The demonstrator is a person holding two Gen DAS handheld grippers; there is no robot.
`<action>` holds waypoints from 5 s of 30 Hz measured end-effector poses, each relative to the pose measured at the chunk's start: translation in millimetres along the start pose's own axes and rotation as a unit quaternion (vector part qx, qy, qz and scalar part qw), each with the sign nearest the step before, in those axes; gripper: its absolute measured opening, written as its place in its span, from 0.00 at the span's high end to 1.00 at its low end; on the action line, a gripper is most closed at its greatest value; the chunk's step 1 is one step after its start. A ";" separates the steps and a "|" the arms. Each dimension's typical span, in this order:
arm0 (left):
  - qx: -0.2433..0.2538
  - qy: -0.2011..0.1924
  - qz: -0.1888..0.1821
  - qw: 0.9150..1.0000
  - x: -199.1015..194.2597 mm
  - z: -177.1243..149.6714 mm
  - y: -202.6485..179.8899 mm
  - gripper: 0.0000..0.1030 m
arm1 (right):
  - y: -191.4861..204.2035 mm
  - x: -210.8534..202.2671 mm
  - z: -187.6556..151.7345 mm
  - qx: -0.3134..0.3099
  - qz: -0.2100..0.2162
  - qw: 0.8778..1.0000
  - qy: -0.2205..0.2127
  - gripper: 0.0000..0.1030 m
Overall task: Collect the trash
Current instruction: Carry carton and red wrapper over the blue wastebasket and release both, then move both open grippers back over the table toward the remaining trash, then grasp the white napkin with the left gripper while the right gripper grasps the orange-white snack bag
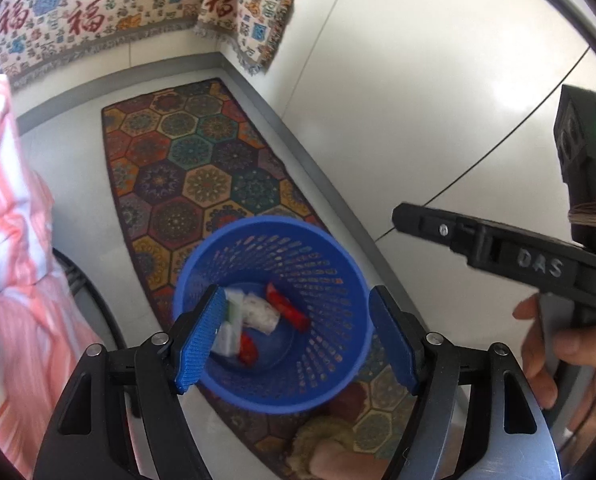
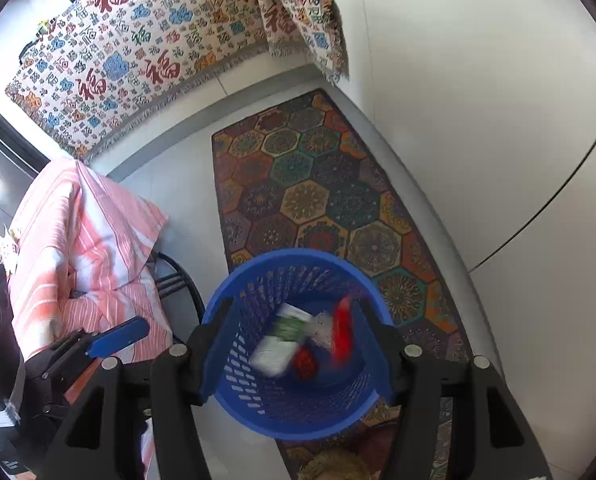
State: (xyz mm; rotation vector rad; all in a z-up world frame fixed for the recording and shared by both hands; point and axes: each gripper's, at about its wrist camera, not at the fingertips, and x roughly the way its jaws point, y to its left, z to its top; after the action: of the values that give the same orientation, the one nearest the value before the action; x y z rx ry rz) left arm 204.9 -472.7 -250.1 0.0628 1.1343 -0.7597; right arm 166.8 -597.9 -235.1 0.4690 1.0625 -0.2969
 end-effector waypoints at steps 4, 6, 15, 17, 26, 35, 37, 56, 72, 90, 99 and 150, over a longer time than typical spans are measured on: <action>0.012 -0.027 0.004 1.000 -40.7 -14.4 -0.8 0.21 | 9.6 -19.7 3.3 -0.013 -0.013 0.999 -0.045 0.41; 0.021 -0.040 0.008 0.999 -66.2 -27.3 0.0 0.20 | 20.2 -31.5 4.9 -0.025 -0.022 0.997 -0.075 0.41; 0.008 -0.048 0.062 0.997 -157.5 -118.2 58.7 0.17 | 108.5 -79.9 -8.6 -0.105 -0.001 0.980 -0.170 0.41; -0.008 -0.044 0.086 0.995 -171.8 -137.4 81.0 0.17 | 137.3 -84.7 -20.7 -0.133 0.017 0.976 -0.174 0.41; -0.082 -0.080 0.174 0.978 -249.3 -202.0 176.3 0.17 | 296.3 -65.1 -102.0 -0.306 0.093 0.939 -0.129 0.41; -0.158 -0.107 0.226 0.955 -284.8 -236.7 249.6 0.16 | 384.8 -26.7 -169.0 -0.389 0.093 0.913 -0.075 0.41; -0.160 -0.108 0.241 0.951 -285.4 -240.0 260.6 0.13 | 390.3 -26.4 -172.0 -0.393 0.090 0.911 -0.085 0.40; -0.252 -0.129 0.305 0.909 -287.6 -206.1 325.1 0.11 | 386.9 -20.6 -171.9 -0.390 0.113 0.909 -0.100 0.38; -0.284 -0.152 0.279 0.905 -364.4 -271.6 375.6 0.11 | 387.2 -20.6 -171.8 -0.385 0.115 0.910 -0.108 0.37; -0.185 -0.151 0.287 0.928 -317.0 -205.8 330.4 0.12 | 413.2 -25.4 -120.7 -0.380 0.136 0.910 -0.092 0.37; -0.156 -0.143 0.316 0.925 -313.4 -189.4 328.8 0.51 | 458.4 15.1 -77.8 -0.359 0.156 0.920 0.000 0.57; -0.122 -0.103 0.190 0.969 -350.9 -221.2 320.0 0.95 | 460.2 -42.5 -138.7 -0.440 0.079 0.892 0.071 0.54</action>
State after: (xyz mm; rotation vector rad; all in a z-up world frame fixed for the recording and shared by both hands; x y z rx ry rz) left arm 141.8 39.6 -160.4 -0.0071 0.9710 -0.2754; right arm 249.0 -130.1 -149.8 -0.2497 1.1727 0.3774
